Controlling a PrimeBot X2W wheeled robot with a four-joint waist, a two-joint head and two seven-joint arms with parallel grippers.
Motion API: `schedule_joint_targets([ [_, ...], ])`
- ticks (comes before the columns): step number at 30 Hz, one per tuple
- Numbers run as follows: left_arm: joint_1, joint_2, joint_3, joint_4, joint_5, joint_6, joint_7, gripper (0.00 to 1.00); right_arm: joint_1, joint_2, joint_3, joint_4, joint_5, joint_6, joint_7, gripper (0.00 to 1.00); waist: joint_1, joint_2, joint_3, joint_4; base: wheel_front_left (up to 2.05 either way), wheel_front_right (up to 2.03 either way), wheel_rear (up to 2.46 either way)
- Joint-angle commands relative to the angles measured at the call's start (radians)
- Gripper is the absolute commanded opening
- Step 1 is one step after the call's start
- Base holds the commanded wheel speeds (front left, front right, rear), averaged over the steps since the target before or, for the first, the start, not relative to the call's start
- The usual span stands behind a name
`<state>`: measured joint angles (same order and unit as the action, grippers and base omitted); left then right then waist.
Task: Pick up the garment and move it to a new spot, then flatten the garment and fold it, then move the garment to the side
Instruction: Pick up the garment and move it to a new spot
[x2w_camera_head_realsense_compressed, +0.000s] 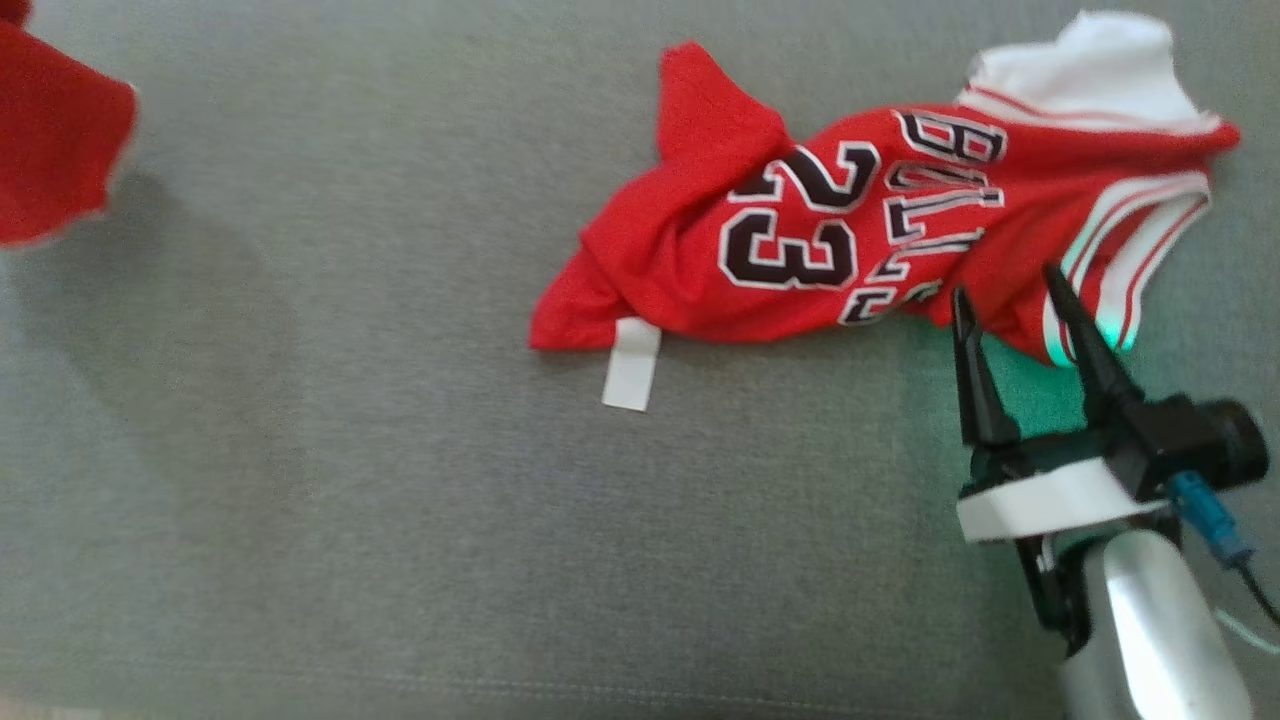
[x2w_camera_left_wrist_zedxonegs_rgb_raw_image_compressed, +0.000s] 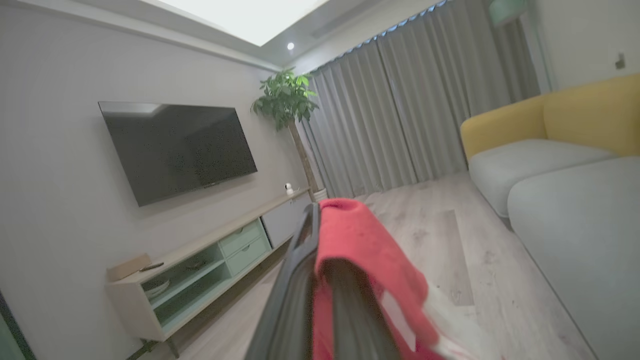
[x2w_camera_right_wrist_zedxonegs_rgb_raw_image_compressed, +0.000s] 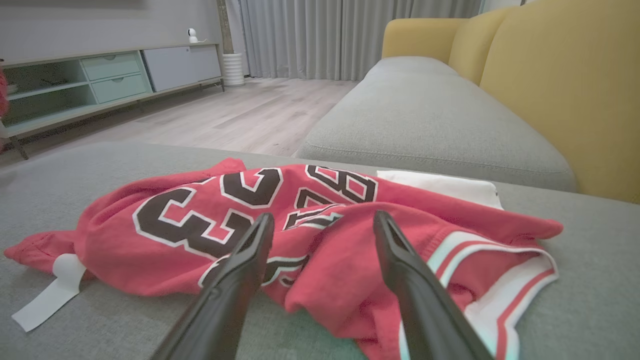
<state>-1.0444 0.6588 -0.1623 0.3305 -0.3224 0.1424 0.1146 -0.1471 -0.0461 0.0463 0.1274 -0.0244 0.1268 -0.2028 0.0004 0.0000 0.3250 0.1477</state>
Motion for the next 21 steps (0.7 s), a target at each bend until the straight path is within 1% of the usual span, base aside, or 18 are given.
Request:
schedule_joint_targets([
  [1, -0.05, 0.083, 0.042, 0.043, 0.018, 0.018, 0.001, 0.0, -0.041, -0.004, 0.027, -0.073, -0.015, 0.004, 0.012, 1.0, -0.0004, 0.0, 0.092, -0.07, 0.0, 0.0, 0.0],
  [2, -0.055, 0.088, 0.051, 0.074, 0.017, 0.028, -0.004, 0.0, -0.043, -0.004, 0.028, -0.09, -0.02, 0.004, 0.018, 1.0, -0.0004, 0.0, 0.108, -0.08, 0.0, 0.0, 0.0],
  [3, -0.055, 0.088, 0.051, 0.074, 0.017, 0.028, -0.004, 0.0, -0.043, -0.004, 0.028, -0.09, -0.02, 0.004, 0.018, 1.0, -0.0004, 0.0, 0.108, -0.08, 0.0, 0.0, 0.0],
  [4, -0.052, 0.094, 0.067, 0.132, 0.015, 0.048, -0.015, 0.0, -0.041, -0.004, 0.027, -0.126, -0.028, 0.004, 0.029, 1.0, -0.0004, 0.0, 0.135, -0.092, 0.0, 0.0, 0.0],
  [5, -0.052, 0.094, 0.067, 0.132, 0.015, 0.048, -0.015, 0.0, -0.041, -0.004, 0.027, -0.126, -0.028, 0.004, 0.029, 1.0, -0.0004, 0.0, 0.135, -0.092, 0.0, 0.0, 0.0],
  [7, -0.037, 0.094, 0.075, 0.185, 0.012, 0.064, -0.026, 0.0, -0.038, -0.004, 0.02, -0.163, -0.037, 0.004, 0.041, 1.0, -0.0004, 0.0, 0.163, -0.097, 0.0, 0.0, 0.0],
  [8, -0.025, 0.087, 0.074, 0.21, 0.009, 0.066, -0.027, 0.0, -0.036, -0.004, 0.017, -0.18, -0.04, 0.004, 0.047, 1.0, -0.0004, 0.0, 0.177, -0.097, 0.0, 0.0, 0.0],
  [11, 0.021, 0.04, 0.064, 0.278, -0.008, 0.076, -0.026, 0.0, -0.035, -0.004, 0.014, -0.222, -0.046, 0.004, 0.061, 1.0, -0.0004, 0.0, 0.209, -0.095, 0.0, 0.0, 0.0],
  [13, 0.056, 0.017, 0.046, 0.321, -0.002, 0.087, -0.021, 0.0, -0.038, -0.004, 0.021, -0.238, -0.045, 0.004, 0.069, 1.0, -0.0004, 0.0, 0.221, -0.098, 0.0, 0.0, 0.0],
  [14, 0.07, 0.012, 0.042, 0.346, -0.003, 0.089, -0.017, 0.16, -0.04, -0.004, 0.025, -0.243, -0.043, 0.004, 0.072, 1.0, -0.0004, 0.0, 0.225, -0.1, 0.0, 0.0, 0.0],
  [15, 0.083, 0.003, 0.043, 0.37, -0.012, 0.088, -0.015, 0.56, -0.042, -0.004, 0.028, -0.246, -0.041, 0.004, 0.074, 1.0, -0.0004, 0.0, 0.228, -0.101, 0.0, 0.0, 0.0],
  [16, 0.093, -0.009, 0.049, 0.391, -0.025, 0.087, -0.016, 0.9, -0.044, -0.004, 0.03, -0.248, -0.039, 0.004, 0.076, 1.0, -0.0004, 0.0, 0.229, -0.102, 0.0, 0.0, 0.0],
  [17, 0.104, -0.02, 0.053, 0.411, -0.038, 0.083, -0.02, 1.0, -0.046, -0.004, 0.031, -0.249, -0.037, 0.004, 0.076, 1.0, -0.0004, 0.0, 0.229, -0.103, 0.0, 0.0, 0.0],
  [21, 0.14, -0.048, 0.06, 0.471, -0.068, 0.057, -0.063, 1.0, -0.043, -0.004, 0.025, -0.244, -0.034, 0.004, 0.073, 1.0, -0.0004, 0.0, 0.213, -0.1, 0.0, 0.0, 0.0],
])
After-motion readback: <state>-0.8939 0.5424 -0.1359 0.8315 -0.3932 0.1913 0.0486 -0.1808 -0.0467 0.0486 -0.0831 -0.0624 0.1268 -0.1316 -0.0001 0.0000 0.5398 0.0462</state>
